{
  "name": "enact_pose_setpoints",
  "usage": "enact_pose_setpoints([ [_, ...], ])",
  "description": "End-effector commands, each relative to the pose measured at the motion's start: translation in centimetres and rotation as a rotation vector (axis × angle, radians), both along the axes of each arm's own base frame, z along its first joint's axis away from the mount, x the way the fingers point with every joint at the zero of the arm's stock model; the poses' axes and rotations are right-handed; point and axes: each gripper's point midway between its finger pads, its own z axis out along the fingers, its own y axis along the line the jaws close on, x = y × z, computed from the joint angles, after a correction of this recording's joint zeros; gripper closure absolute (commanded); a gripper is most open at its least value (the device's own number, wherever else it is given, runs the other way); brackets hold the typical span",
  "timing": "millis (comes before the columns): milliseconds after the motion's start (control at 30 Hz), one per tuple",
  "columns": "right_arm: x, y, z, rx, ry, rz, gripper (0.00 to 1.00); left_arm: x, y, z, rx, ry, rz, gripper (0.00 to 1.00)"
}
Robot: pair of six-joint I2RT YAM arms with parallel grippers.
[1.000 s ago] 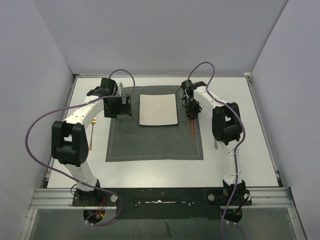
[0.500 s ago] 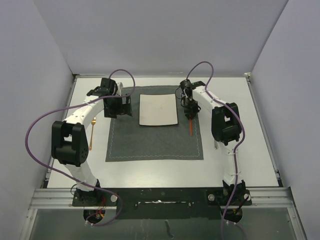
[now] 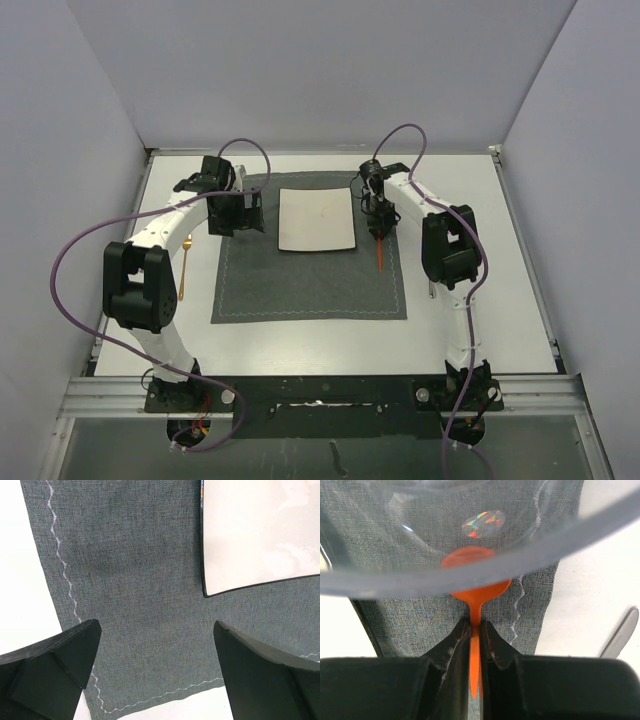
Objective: Set the dinner table for one person
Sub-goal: Place the spoon on the napkin.
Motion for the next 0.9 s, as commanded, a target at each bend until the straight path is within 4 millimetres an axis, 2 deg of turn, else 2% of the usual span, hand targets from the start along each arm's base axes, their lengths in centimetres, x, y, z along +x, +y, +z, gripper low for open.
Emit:
enact_pose_setpoints([
  [0, 0.94, 0.87, -0.1, 0.018, -0.024, -0.004, 1.0, 1.4, -0.3, 2.36, -0.011, -0.086, -0.015, 0.02],
  [300, 0.69, 0.75, -0.7, 0.006, -0.009, -0.009, 1.0, 1.33, -0.36, 2.21, -0.012, -0.079, -0.018, 0.02],
  [467, 0.67, 0.77, -0.53, -0.008, -0.009, -0.007, 0.89, 1.24, -0.34, 2.2, -0.011, -0.076, -0.017, 0.02],
  [667, 0.59, 0.89, -0.49, -0.014, -0.002, -0.003, 0.71, 1.25, -0.33, 2.27, -0.01, -0.078, -0.017, 0.02],
  [867, 0.53, 0.88, -0.21, -0.023, -0.003, -0.005, 0.63, 1.22, -0.26, 2.26, -0.007, -0.078, -0.015, 0.02],
])
